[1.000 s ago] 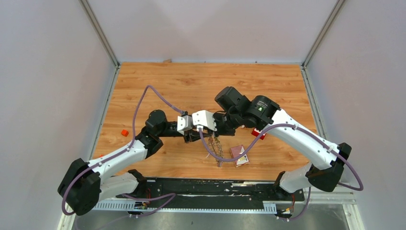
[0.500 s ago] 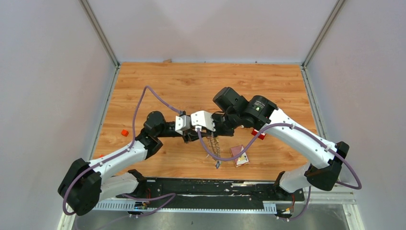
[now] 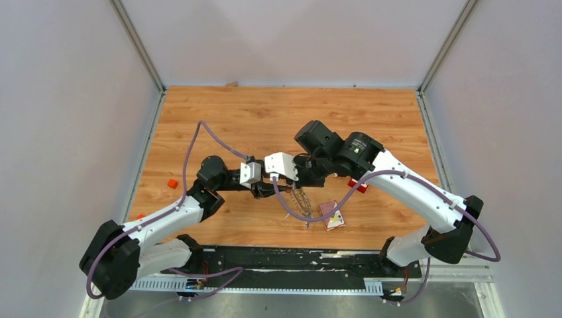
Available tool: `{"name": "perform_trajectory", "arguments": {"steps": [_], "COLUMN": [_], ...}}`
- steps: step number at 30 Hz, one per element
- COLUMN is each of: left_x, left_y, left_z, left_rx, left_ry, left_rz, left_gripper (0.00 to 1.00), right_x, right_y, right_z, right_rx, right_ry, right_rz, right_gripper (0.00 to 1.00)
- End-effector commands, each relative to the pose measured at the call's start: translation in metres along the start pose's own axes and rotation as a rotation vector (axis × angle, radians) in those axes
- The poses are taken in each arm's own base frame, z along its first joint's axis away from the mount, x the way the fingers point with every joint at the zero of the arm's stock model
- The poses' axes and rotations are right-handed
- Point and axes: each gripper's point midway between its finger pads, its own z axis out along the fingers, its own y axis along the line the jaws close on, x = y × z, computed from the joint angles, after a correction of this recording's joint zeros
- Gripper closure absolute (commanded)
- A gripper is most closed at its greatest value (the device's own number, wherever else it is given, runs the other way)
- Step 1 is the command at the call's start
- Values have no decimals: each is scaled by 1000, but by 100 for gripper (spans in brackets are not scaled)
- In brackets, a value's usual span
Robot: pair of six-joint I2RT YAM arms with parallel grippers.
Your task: Put the keys on the keyring
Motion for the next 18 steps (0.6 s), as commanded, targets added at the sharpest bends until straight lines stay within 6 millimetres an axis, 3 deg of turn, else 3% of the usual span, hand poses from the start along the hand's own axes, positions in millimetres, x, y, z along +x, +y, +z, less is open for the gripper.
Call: {"name": "perform_trajectory", "arguments": {"steps": [1, 10, 18], "left_x": [-19, -12, -11], "left_y": [-9, -7, 1], "left_z": [0, 4, 3], "left_rx": [49, 47, -3], "left_ry": [-62, -55, -52], "left_rz": [55, 15, 32], "left_gripper": [60, 69, 62], "right_x": [-16, -23, -24], "right_y": [-18, -16, -14], "right_z": [-8, -7, -7], "right_rx": [85, 78, 69], "right_ry": [-58, -93, -101], "right_rz": [-34, -24, -22], "right_gripper": [100, 100, 100]}}
